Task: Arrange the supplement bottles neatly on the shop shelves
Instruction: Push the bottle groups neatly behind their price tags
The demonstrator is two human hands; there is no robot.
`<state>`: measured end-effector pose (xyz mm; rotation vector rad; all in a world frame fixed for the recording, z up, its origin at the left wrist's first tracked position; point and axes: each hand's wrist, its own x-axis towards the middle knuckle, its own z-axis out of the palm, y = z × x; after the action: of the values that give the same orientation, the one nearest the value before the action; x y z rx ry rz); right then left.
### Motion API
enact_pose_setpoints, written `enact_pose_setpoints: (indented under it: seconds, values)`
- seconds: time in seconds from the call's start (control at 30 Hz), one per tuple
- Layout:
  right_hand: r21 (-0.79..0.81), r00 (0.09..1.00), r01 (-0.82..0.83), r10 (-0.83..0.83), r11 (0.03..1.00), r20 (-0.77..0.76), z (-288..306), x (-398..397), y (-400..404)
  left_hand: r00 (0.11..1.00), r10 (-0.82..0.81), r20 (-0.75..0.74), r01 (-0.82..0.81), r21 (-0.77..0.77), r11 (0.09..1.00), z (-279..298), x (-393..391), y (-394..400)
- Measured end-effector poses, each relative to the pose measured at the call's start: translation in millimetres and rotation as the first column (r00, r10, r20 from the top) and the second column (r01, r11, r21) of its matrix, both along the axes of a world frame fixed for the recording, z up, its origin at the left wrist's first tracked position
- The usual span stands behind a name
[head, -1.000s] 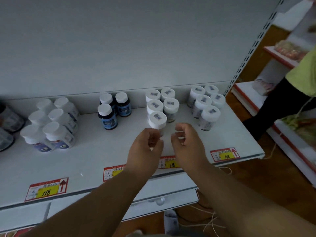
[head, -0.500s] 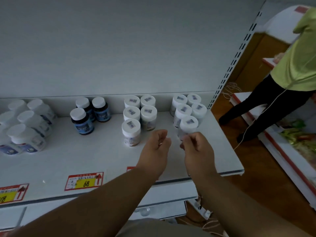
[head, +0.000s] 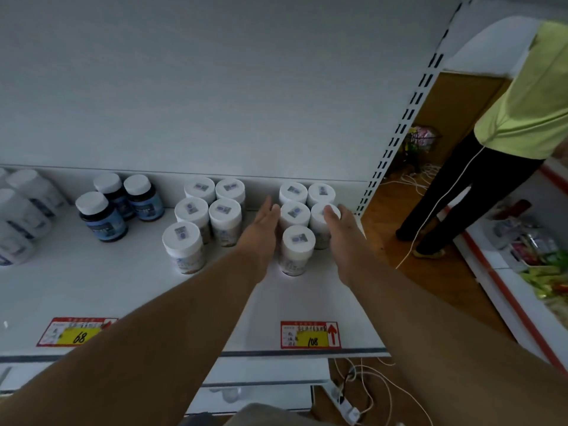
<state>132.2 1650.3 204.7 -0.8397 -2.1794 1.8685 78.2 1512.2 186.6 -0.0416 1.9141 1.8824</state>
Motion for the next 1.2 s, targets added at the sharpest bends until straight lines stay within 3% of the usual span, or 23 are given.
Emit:
enact_pose_setpoints:
  seconds: [0.17, 0.5, 0.7, 0.77, 0.9, 1.2]
  values:
    - [0.035, 0.995, -0.089, 0.09, 0.995, -0.038, -10, -15, 17, 0.996, -0.091, -0.022, 0.091, -0.022, 0.996, -8, -9, 11]
    - [0.168, 0.996, -0.092, 0.092, 0.981, 0.007, -16, -21, 25, 0.998, -0.051, -0.035, 0.049, -0.058, 0.997, -9, -7, 10]
    - [0.377, 0.998, 0.066, -0.069, 0.924, -0.006, -31, 23, 4, 0.975, 0.006, -0.223, -0.077, -0.313, 0.947, -10, 35, -17]
    - [0.389, 1.0, 0.008, -0.009, 0.921, 0.002, -37, 41, -6, 0.963, -0.062, -0.264, -0.045, -0.381, 0.923, -9, 48, -19]
    - [0.403, 0.985, -0.15, 0.172, 0.903, -0.018, -42, 52, -20, 0.942, -0.111, -0.315, -0.016, -0.376, 0.926, -10, 58, -15]
    - [0.442, 0.986, -0.107, 0.153, 0.89, -0.069, -39, 42, -27, 0.934, -0.114, -0.34, -0.019, -0.366, 0.93, -14, 48, -23]
